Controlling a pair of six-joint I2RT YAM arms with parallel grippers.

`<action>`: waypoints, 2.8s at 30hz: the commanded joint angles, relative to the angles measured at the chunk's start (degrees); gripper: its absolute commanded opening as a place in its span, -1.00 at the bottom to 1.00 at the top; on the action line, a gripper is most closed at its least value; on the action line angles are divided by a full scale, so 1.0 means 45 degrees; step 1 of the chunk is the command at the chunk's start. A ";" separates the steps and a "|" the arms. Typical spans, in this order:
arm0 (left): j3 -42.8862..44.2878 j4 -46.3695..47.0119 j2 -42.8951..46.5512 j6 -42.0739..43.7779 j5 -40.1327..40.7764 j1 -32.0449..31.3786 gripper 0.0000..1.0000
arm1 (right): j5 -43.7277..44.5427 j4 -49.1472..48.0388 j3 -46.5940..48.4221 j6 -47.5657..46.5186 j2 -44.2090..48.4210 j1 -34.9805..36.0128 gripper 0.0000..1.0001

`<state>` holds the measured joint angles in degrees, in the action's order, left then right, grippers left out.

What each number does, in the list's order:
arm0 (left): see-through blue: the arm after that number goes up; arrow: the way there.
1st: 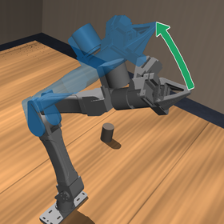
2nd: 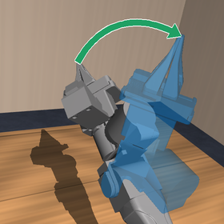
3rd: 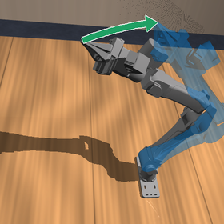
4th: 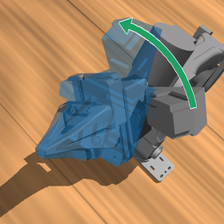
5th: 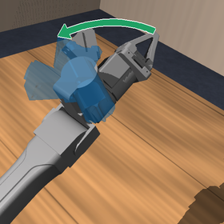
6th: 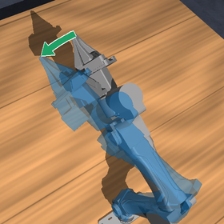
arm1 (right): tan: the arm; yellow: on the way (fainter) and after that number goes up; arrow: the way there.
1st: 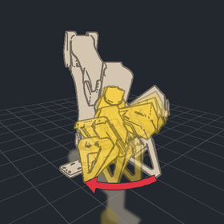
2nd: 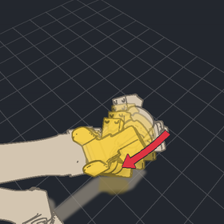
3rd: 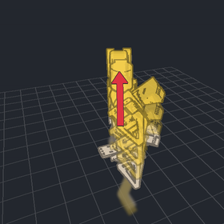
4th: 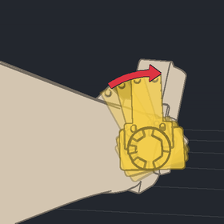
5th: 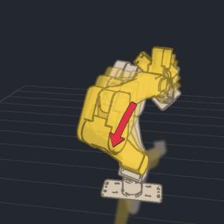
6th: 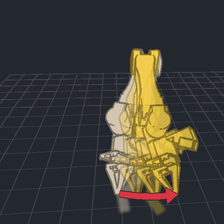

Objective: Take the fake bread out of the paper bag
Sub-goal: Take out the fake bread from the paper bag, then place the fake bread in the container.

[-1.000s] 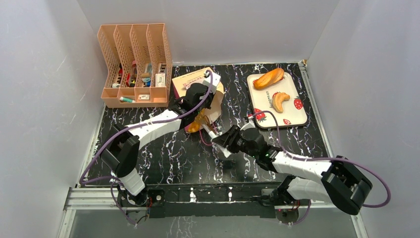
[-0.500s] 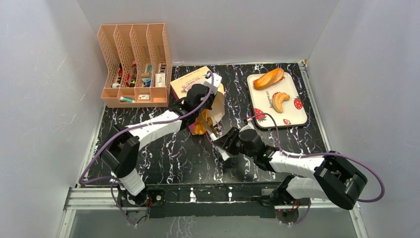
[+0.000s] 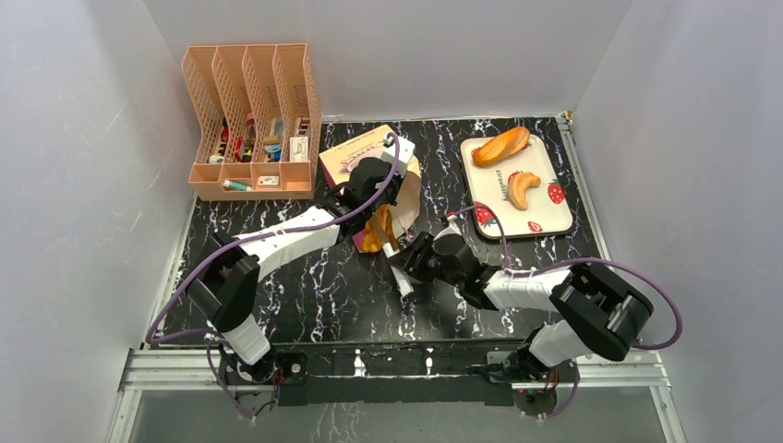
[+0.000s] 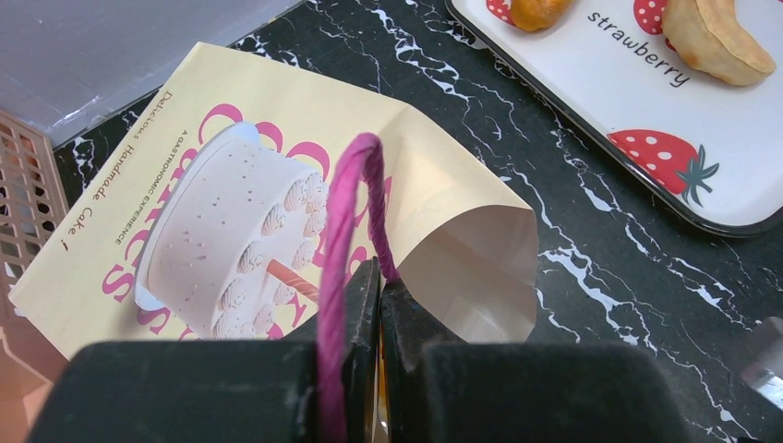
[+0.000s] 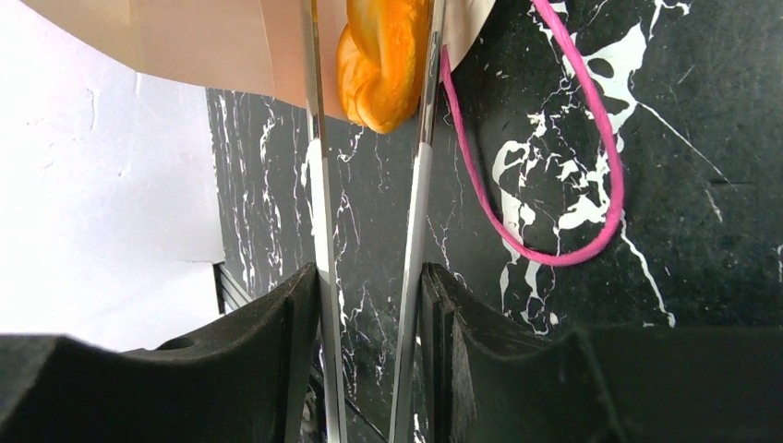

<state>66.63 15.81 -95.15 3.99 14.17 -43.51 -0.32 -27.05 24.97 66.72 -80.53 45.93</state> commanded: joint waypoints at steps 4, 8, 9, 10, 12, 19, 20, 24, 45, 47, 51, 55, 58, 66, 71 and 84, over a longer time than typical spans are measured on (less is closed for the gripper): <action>0.0076 0.0304 0.0931 -0.0150 0.0082 -0.0171 -1.00 | -0.0483 -0.1146 0.0885 -0.0227 -0.0655 -0.0187 -0.31; 0.0095 0.0314 0.0895 -0.0067 0.0190 -0.0176 -1.00 | -0.0504 -0.0829 0.0831 -0.0233 -0.0480 -0.0188 -0.84; 0.0095 0.0331 0.0875 -0.0027 0.0234 -0.0176 -1.00 | -0.0499 -0.0735 0.0805 -0.0223 -0.0383 -0.0188 -0.98; 0.0095 0.0360 0.0870 0.0005 0.0293 -0.0176 -1.00 | -0.0511 -0.0636 0.0767 -0.0227 -0.0241 -0.0188 -1.00; 0.0095 0.0398 0.0835 0.0038 0.0406 -0.0176 -1.00 | -0.0484 -0.0450 0.0660 -0.0240 0.0090 -0.0193 -1.00; 0.0437 0.0451 0.0508 0.0386 0.1062 -0.0176 -1.00 | -0.0476 0.0331 0.0266 -0.0178 0.1775 -0.0207 -1.00; 0.0495 0.0451 0.0458 0.0430 0.1158 -0.0176 -1.00 | -0.0476 0.0552 0.0197 -0.0178 0.2131 -0.0207 -1.00; 0.0717 0.0507 0.0220 0.0585 0.1472 -0.0139 -1.00 | -0.0482 0.1427 -0.0242 -0.0159 0.3577 -0.0207 -1.00; 0.4366 -0.1385 -0.2557 -0.1014 0.0828 0.1720 -1.00 | 0.0361 0.9983 0.0326 -0.0733 1.1924 -0.0188 -1.00; 0.4665 -0.1523 -0.2788 -0.0960 0.0773 0.1809 -1.00 | 0.0956 1.0731 0.0764 -0.0801 1.2357 -0.0188 -1.00; 0.5083 -0.1646 -0.3187 -0.0692 0.0704 0.1884 -1.00 | 0.2350 1.1959 0.1789 -0.1009 1.3089 -0.0188 -1.00; 0.5315 -0.1761 -0.3455 -0.0543 0.0604 0.1970 -1.00 | 0.3512 1.2660 0.2434 -0.1061 1.3082 -0.0188 -1.00; 0.5278 -0.1755 -0.3453 -0.0480 0.0491 0.2042 -1.00 | 0.4285 1.2720 0.2460 -0.0942 1.3163 -0.0188 -1.00; 0.4319 -0.1321 -0.2700 -0.0454 -0.0599 0.2104 -1.00 | 0.6437 1.1161 0.2242 -0.1133 1.1494 -0.0188 -1.00; 0.3496 -0.1171 -0.1979 -0.0312 -0.1921 0.2109 -1.00 | 0.7752 0.9735 0.2899 -0.1764 0.9051 -0.0256 -1.00; 0.2374 -0.1307 -0.0422 -0.0430 -0.3736 0.2109 -1.00 | 0.5415 0.6620 0.3793 -0.2580 0.4664 -0.5077 -1.00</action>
<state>77.95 9.58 -101.58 2.57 0.82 -34.22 26.13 12.71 38.33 56.42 -56.93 28.18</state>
